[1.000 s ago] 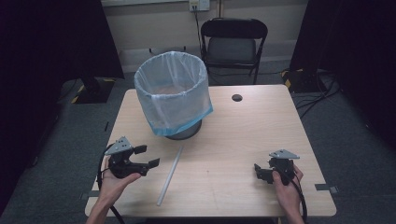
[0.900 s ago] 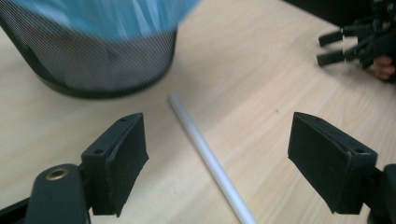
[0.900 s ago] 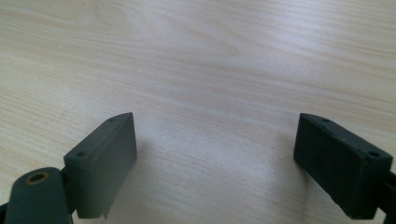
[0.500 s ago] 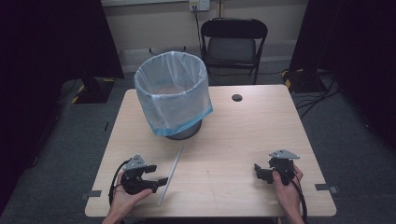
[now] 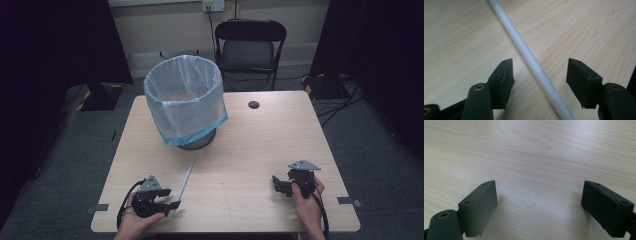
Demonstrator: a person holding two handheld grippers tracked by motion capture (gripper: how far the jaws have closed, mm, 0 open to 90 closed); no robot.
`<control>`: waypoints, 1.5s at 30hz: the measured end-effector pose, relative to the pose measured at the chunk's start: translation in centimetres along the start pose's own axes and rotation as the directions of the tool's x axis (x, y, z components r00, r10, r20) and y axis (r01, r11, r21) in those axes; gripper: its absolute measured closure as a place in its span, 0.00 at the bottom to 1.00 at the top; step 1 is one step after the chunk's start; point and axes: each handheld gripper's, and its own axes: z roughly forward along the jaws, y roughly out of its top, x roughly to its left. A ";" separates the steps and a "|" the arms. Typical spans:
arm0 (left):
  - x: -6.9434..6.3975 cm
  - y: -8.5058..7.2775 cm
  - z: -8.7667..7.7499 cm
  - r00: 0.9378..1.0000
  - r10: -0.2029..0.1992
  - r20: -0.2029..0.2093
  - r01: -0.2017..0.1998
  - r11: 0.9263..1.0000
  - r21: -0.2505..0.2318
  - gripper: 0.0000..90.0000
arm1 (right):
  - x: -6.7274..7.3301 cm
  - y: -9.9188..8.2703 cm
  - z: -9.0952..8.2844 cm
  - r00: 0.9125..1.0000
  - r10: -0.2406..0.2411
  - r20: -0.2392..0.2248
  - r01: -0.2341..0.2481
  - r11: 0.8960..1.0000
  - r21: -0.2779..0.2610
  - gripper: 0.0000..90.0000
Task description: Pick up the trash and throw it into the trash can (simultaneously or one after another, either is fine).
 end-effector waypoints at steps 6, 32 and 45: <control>-0.6 0.0 0.8 0.997 0.076 0.006 -0.076 0.996 0.039 0.55 | 0.0 0.0 0.0 1.000 0.000 0.000 0.000 1.000 0.000 0.14; -0.4 -0.2 0.8 0.988 0.139 -0.062 -0.137 0.990 0.031 0.83 | 0.0 0.0 0.0 1.000 0.000 0.000 0.000 1.000 0.000 0.14; -0.4 -0.2 0.7 0.991 0.125 -0.050 -0.123 0.992 0.031 0.89 | 0.0 0.0 0.0 1.000 0.000 0.000 0.000 1.000 0.000 0.14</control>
